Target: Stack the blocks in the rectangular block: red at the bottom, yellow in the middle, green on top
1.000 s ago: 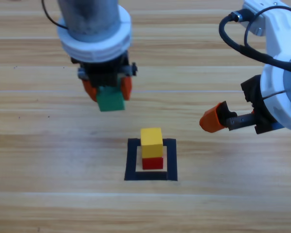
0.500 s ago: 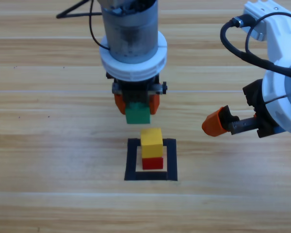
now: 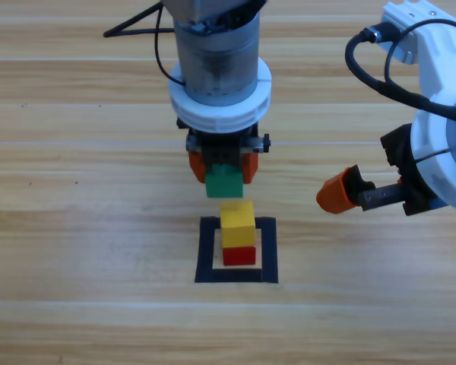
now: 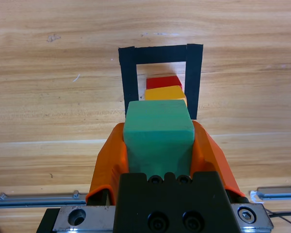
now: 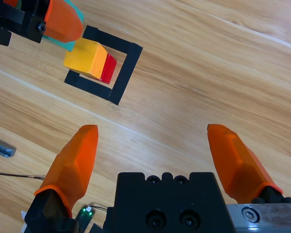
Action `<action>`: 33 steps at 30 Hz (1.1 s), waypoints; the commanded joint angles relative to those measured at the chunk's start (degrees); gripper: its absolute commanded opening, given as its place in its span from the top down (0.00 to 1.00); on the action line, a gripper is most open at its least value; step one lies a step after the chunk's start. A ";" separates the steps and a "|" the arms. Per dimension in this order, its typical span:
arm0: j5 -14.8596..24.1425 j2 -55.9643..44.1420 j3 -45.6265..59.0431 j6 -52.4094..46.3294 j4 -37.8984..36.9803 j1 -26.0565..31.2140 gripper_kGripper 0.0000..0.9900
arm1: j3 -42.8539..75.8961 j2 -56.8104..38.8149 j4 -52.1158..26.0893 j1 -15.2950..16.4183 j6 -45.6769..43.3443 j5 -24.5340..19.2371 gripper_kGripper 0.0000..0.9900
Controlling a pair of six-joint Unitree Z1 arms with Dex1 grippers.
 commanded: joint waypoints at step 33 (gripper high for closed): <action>-0.65 5.66 -0.65 -1.04 0.32 -2.71 1.00 | 1.36 -2.95 -0.72 -1.53 -0.94 0.45 0.00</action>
